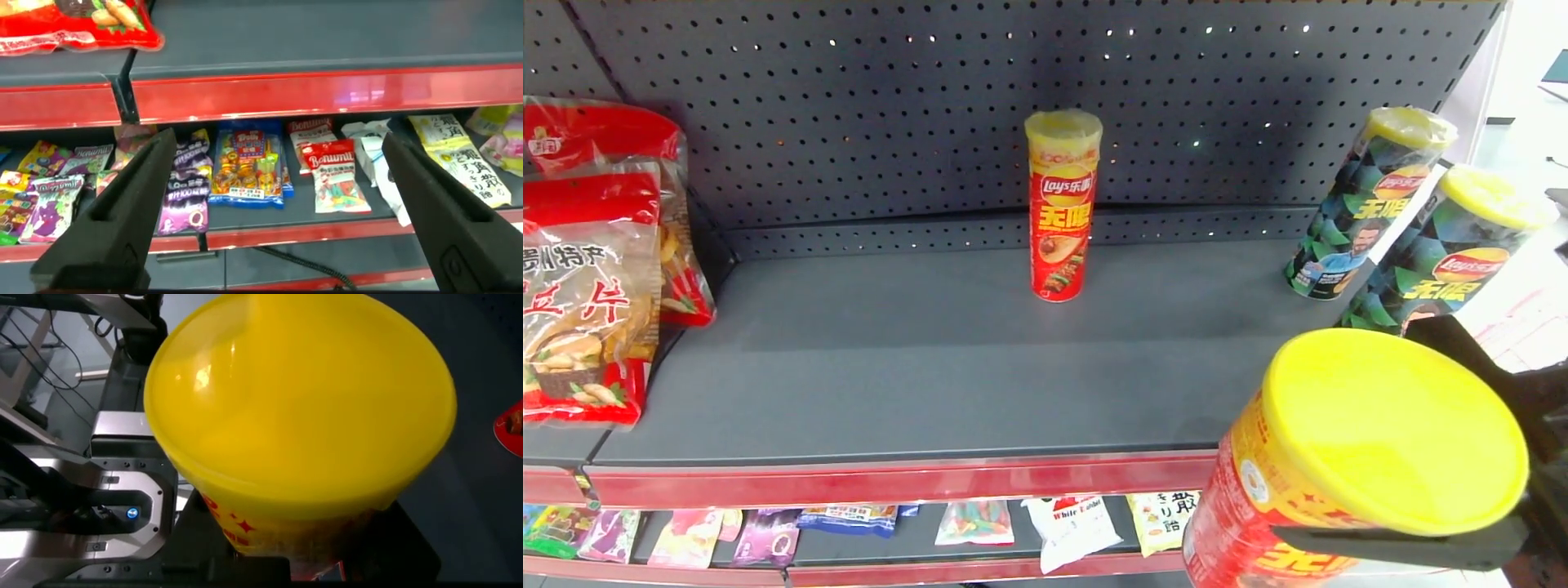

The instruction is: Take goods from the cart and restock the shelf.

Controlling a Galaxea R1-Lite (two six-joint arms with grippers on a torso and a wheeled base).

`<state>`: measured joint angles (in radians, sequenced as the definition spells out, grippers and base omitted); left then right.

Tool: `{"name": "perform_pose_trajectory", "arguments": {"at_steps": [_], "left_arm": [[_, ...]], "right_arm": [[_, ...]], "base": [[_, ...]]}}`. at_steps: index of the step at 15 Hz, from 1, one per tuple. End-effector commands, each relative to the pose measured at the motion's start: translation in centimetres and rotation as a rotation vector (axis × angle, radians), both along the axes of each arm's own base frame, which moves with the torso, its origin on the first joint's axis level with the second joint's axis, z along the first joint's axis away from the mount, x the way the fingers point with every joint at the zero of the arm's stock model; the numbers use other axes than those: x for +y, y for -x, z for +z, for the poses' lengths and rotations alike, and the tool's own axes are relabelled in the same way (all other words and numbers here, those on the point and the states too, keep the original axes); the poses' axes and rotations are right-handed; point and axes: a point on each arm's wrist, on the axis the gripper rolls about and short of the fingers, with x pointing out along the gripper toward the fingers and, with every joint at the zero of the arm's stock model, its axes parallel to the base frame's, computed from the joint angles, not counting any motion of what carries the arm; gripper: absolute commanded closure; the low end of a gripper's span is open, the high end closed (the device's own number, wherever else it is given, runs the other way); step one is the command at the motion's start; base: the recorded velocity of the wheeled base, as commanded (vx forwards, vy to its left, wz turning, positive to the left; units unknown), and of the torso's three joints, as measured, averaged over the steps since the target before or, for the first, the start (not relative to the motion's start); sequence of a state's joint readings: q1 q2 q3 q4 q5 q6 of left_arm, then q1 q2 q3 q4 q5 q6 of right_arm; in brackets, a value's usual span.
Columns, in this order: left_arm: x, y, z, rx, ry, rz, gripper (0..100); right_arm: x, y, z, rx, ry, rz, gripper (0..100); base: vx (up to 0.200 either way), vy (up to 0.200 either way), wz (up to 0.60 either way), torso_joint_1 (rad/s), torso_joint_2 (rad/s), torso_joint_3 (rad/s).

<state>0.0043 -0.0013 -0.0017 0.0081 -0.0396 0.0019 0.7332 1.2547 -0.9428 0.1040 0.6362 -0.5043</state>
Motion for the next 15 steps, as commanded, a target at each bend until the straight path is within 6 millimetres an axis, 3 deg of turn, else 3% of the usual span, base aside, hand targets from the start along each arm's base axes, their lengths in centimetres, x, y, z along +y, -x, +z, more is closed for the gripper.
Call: {"name": "perform_pose_trajectory", "arguments": {"at_steps": [1, 15], "left_arm": [[0.0, -0.01, -0.01, 0.003, 0.0, 0.0, 0], [0.0, -0.01, 0.0, 0.001, -0.001, 0.0, 0]], "right_arm": [[-0.01, 0.01, -0.24, 0.006, 0.006, 0.001, 100], [0.06, -0.07, 0.26, -0.003, -0.019, -0.006, 100]], "base": [[0.2, 0.0, 0.0, -0.012, 0.0, 0.002], [0.0, 0.0, 0.0, 0.0, 0.0, 0.0]]}}
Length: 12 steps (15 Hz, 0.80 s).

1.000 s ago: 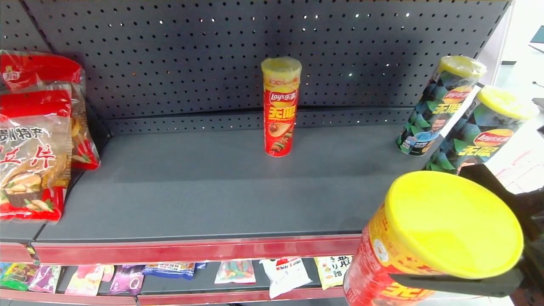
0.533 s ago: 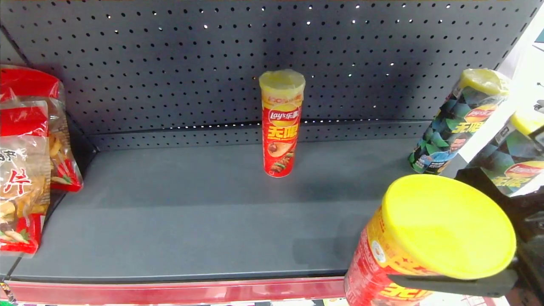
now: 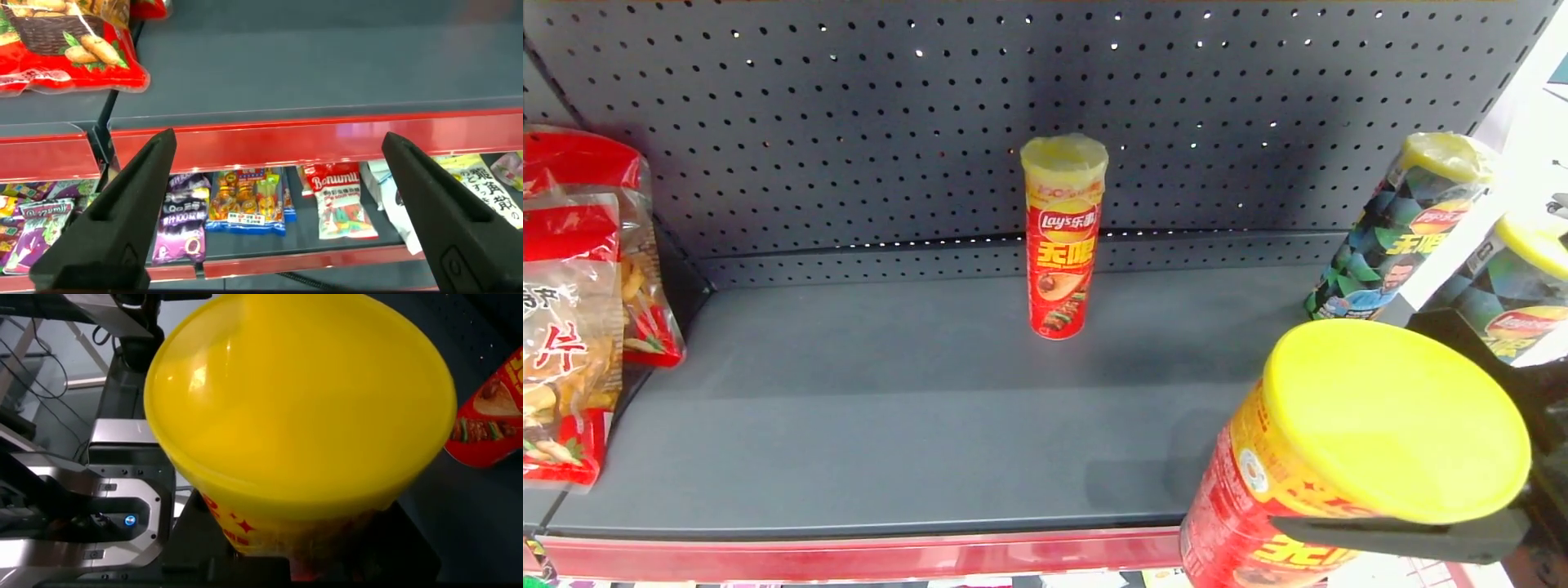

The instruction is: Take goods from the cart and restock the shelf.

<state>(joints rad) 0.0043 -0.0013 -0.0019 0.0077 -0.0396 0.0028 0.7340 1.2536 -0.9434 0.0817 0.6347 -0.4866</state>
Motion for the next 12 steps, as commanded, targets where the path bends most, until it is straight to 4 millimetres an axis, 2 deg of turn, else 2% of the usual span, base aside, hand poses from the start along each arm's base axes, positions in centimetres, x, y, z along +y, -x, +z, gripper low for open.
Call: {"name": "perform_pose_trajectory", "arguments": {"at_steps": [1, 5, 10, 11, 12], "left_arm": [[0.0, 0.0, 0.0, 0.002, 0.0, 0.0, 0], [0.0, 0.0, 0.0, 0.0, -0.005, 0.0, 0], [0.0, 0.0, 0.2, -0.013, -0.026, -0.001, 0], [0.0, 0.2, 1.0, -0.052, -0.034, 0.001, 0], [0.1, 0.7, 5.1, -0.186, -0.025, 0.005, 0]], "right_arm": [[0.0, -0.1, 0.4, -0.009, -0.01, -0.003, 100], [-0.1, -0.5, 1.8, -0.026, -0.046, -0.032, 100], [-0.4, -0.3, 2.1, -0.012, -0.076, -0.104, 100], [-0.4, -0.3, 2.2, -0.013, -0.076, -0.112, 100], [-0.7, -0.1, 2.3, -0.014, -0.08, -0.124, 100]], "base": [[0.0, 0.0, 0.0, 0.0, 0.0, 0.0], [0.0, 0.0, 0.0, 0.0, 0.0, 0.0], [0.0, 0.0, 0.0, 0.0, 0.0, 0.0], [0.0, 0.0, 0.0, 0.0, 0.0, 0.0], [0.0, 0.0, 0.0, 0.0, 0.0, 0.0]]}}
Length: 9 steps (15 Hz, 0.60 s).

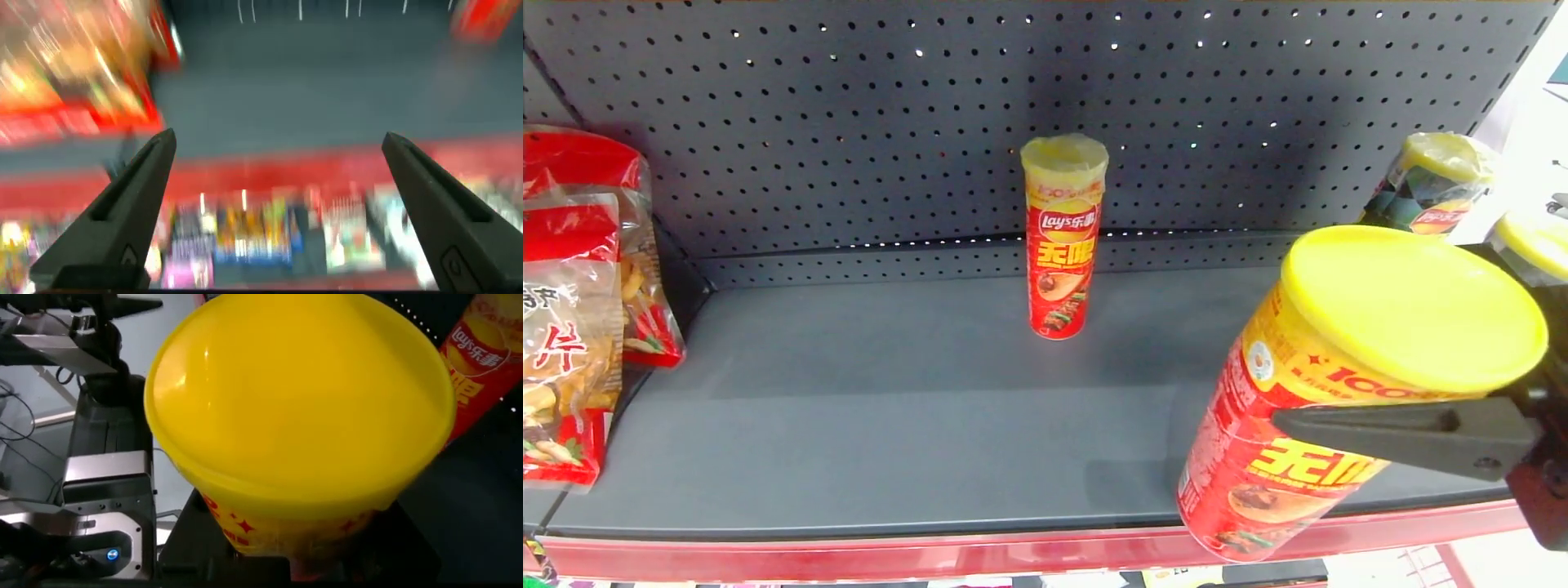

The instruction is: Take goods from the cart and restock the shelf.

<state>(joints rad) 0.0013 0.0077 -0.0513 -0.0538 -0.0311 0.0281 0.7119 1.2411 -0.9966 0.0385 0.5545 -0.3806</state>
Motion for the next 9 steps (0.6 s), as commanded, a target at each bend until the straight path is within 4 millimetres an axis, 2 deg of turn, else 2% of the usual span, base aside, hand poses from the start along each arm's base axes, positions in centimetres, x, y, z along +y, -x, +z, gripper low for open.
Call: {"name": "perform_pose_trajectory", "arguments": {"at_steps": [1, 2, 4, 5, 6, 7, 9], "left_arm": [[0.3, 0.1, 8.0, -0.134, 0.077, -0.043, 0], [0.3, -0.3, 9.4, -0.128, 0.076, -0.078, 0], [0.0, -2.8, 12.2, -0.076, 0.071, -0.131, 0], [0.0, -3.0, 12.4, -0.076, 0.071, -0.135, 0], [-0.6, -6.0, 13.4, -0.02, 0.045, -0.199, 0], [-1.0, -7.7, 13.1, 0.053, 0.03, -0.226, 0], [-1.7, -10.1, 12.1, 0.138, -0.079, -0.306, 0]], "right_arm": [[-0.2, 0.3, 0.3, -0.002, -0.013, -0.003, 100], [-0.3, 0.3, 0.4, -0.005, -0.018, -0.01, 100], [-0.2, 0.2, 0.3, -0.008, -0.025, -0.021, 100], [-0.2, 0.2, 0.3, -0.008, -0.025, -0.022, 100], [-0.1, 0.1, 0.4, -0.009, -0.027, -0.024, 100], [0.0, -0.1, 0.4, -0.008, -0.026, -0.026, 100], [0.3, -0.3, 0.7, -0.018, -0.049, -0.028, 100]], "base": [[0.0, 0.0, 0.0, 0.0, 0.0, 0.0], [0.0, 0.0, 0.0, 0.0, 0.0, 0.0], [0.0, 0.0, 0.0, 0.0, 0.0, 0.0], [0.0, 0.0, 0.0, 0.0, 0.0, 0.0], [0.0, 0.0, 0.0, 0.0, 0.0, 0.0], [0.0, 0.0, 0.0, 0.0, 0.0, 0.0], [0.0, 0.0, 0.0, 0.0, 0.0, 0.0]]}}
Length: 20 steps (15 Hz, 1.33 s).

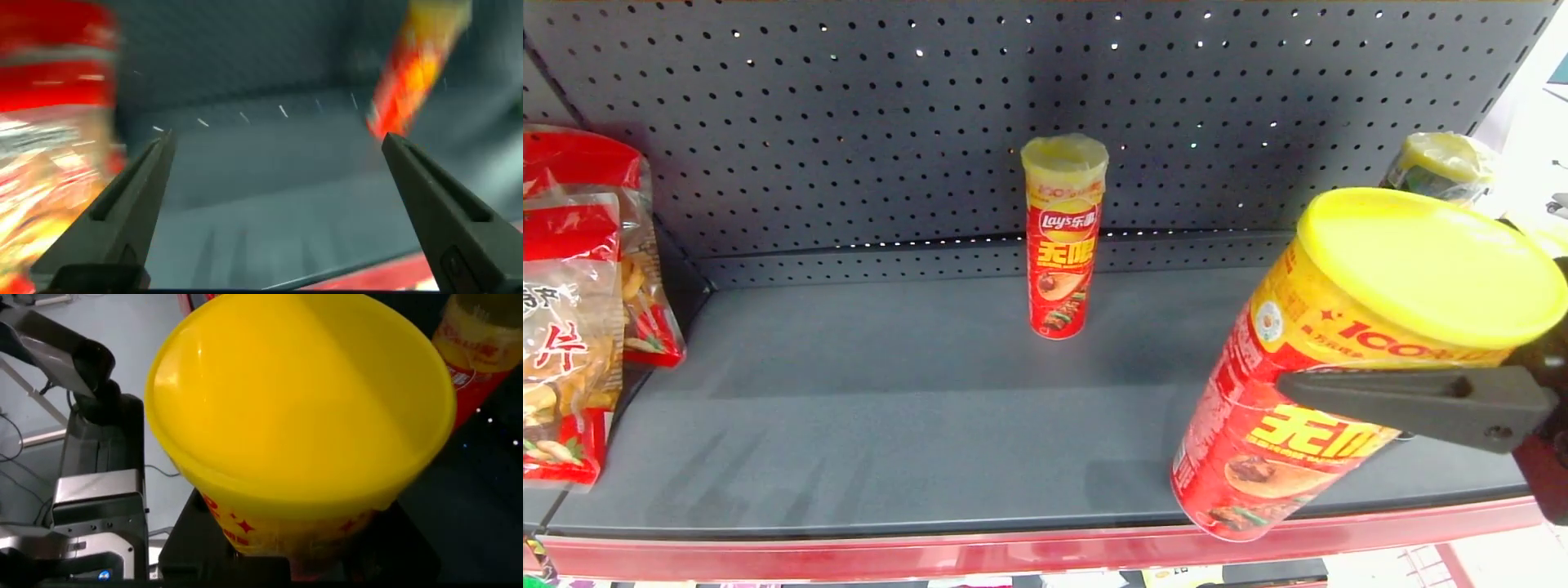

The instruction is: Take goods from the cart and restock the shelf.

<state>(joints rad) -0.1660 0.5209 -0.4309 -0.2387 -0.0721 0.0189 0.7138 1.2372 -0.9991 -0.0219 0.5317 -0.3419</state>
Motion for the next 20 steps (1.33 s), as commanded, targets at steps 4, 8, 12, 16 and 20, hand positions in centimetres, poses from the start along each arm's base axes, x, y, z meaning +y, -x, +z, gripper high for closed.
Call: {"name": "perform_pose_trajectory", "arguments": {"at_steps": [4, 8, 12, 16, 20], "left_arm": [[-2.8, -9.9, -0.9, 0.152, -0.156, -0.236, 0], [-4.8, -12.0, -2.0, 0.193, -0.274, -0.364, 0], [-6.3, -16.0, -2.7, 0.214, -0.289, -0.426, 0], [-8.9, -22.4, -1.3, 0.062, -0.319, -0.501, 0], [-13.7, -25.3, -2.8, -0.008, -0.301, -0.606, 0]], "right_arm": [[0.4, -0.5, 0.3, 0.005, -0.04, -0.008, 100], [0.1, -0.4, 0.4, 0.013, -0.053, -0.022, 100], [0.1, -0.6, 0.3, 0.017, -0.051, -0.028, 100], [0.2, -0.7, 0.2, 0.023, -0.045, -0.027, 100], [0.5, -1.0, 0.0, 0.031, -0.038, -0.025, 100]], "base": [[0.0, 0.0, 0.0, 0.0, 0.0, 0.0], [0.0, 0.0, 0.0, 0.0, 0.0, 0.0], [0.0, 0.0, 0.0, 0.0, 0.0, 0.0], [0.0, 0.0, 0.0, 0.0, 0.0, 0.0], [0.0, 0.0, 0.0, 0.0, 0.0, 0.0]]}}
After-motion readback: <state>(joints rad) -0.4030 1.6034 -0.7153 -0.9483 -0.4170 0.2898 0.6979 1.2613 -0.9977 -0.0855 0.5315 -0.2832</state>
